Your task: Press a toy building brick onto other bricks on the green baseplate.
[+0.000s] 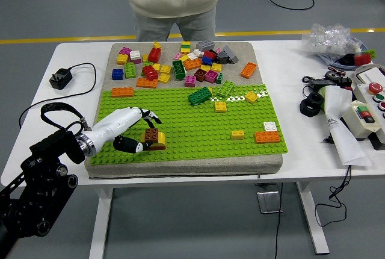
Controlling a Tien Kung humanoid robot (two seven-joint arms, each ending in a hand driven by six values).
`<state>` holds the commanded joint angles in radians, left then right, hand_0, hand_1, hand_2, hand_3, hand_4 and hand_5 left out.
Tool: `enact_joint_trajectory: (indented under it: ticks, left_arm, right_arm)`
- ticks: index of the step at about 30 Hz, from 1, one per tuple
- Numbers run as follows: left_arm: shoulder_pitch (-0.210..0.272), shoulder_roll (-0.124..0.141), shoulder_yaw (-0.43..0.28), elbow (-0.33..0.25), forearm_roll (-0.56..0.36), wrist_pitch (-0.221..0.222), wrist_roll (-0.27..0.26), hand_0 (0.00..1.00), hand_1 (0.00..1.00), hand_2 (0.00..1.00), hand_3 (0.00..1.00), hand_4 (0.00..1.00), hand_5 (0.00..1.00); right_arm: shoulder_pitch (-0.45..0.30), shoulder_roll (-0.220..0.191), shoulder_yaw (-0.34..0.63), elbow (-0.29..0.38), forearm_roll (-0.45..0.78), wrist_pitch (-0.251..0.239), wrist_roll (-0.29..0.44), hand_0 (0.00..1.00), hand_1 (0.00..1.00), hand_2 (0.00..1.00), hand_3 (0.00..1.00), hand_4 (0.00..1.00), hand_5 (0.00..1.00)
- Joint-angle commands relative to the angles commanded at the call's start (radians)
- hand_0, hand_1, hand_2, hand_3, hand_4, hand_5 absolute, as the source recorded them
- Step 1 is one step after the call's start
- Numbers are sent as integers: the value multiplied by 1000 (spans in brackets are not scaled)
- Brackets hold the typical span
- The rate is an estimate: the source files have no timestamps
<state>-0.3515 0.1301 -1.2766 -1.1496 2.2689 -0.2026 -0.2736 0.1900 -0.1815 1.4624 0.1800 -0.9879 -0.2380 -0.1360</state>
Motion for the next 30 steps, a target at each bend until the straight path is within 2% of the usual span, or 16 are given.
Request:
enact_joint_trajectory:
  ticks: [30]
  left_arm:
    - [-14, -10, -2, 19, 0, 8, -1, 913, 774, 649, 736, 781, 2]
  right_arm:
    - [1, 1, -5, 0, 11, 4, 3, 802, 730, 752, 738, 998, 665]
